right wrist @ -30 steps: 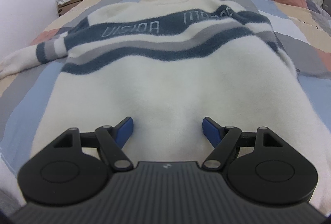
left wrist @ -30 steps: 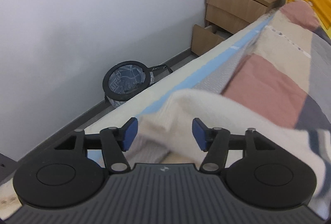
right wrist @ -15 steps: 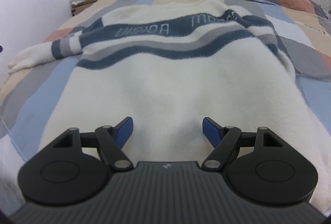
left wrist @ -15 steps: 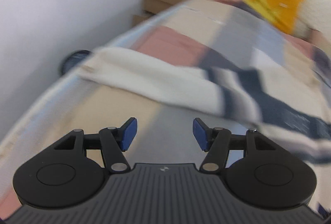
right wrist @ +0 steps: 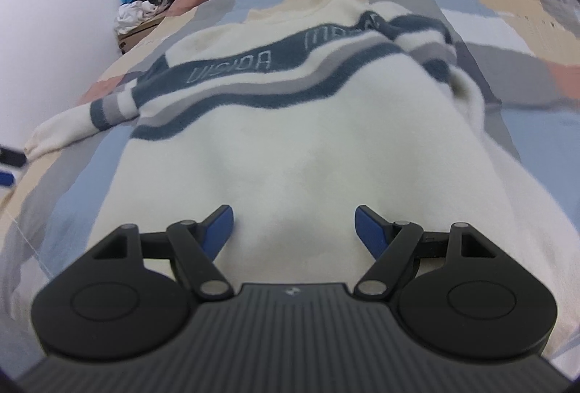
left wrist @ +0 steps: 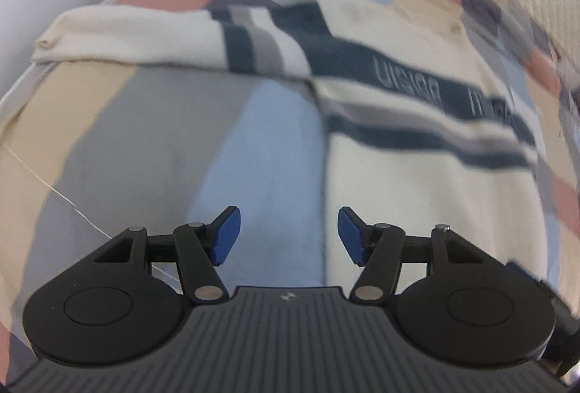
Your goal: Fold large clothes
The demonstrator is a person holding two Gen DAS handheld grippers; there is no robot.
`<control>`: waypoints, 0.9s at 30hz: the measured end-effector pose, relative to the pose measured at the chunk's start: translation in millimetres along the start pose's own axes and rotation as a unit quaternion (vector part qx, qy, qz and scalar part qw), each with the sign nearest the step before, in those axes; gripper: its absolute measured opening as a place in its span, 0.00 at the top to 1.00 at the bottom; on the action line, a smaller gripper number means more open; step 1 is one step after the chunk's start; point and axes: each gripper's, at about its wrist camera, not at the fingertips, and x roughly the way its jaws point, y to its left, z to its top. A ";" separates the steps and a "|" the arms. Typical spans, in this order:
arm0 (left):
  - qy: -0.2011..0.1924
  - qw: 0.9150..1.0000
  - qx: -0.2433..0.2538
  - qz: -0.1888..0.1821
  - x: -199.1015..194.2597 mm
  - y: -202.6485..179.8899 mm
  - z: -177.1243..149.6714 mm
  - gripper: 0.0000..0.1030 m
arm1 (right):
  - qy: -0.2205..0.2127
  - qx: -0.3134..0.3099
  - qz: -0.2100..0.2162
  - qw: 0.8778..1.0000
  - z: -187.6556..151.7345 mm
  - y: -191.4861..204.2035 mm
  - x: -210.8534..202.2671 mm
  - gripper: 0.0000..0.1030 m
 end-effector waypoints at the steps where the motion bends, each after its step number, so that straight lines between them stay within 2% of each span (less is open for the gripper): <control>1: 0.007 1.000 0.009 0.002 5.6 -6.4 -4.1 0.37 | 0.002 0.006 0.003 1.000 0.1 -2.2 0.1 0.27; 5: 0.047 0.998 0.032 0.008 31.0 -31.7 -23.4 0.37 | 0.004 0.008 0.010 1.000 -0.8 -3.1 -0.1 0.27; 7: 0.065 0.997 0.021 0.026 45.1 -42.6 -32.5 0.37 | 0.007 0.006 0.014 1.000 -1.6 -2.6 0.2 0.27; 11: 0.096 0.995 0.000 0.029 66.7 -56.2 -44.1 0.37 | 0.010 0.011 0.016 1.000 -2.6 -5.9 -0.2 0.27; 18: 0.102 0.993 -0.006 0.058 77.4 -59.2 -51.9 0.36 | 0.011 0.035 0.022 0.999 -1.3 -13.7 0.8 0.27; 21: 0.105 0.993 -0.007 0.059 79.4 -54.2 -52.0 0.33 | 0.009 0.035 0.022 0.999 -0.5 -12.4 1.4 0.27; 27: 0.106 0.993 -0.014 0.052 84.7 -53.2 -58.4 0.32 | 0.003 0.053 0.017 0.998 0.6 -17.5 2.3 0.27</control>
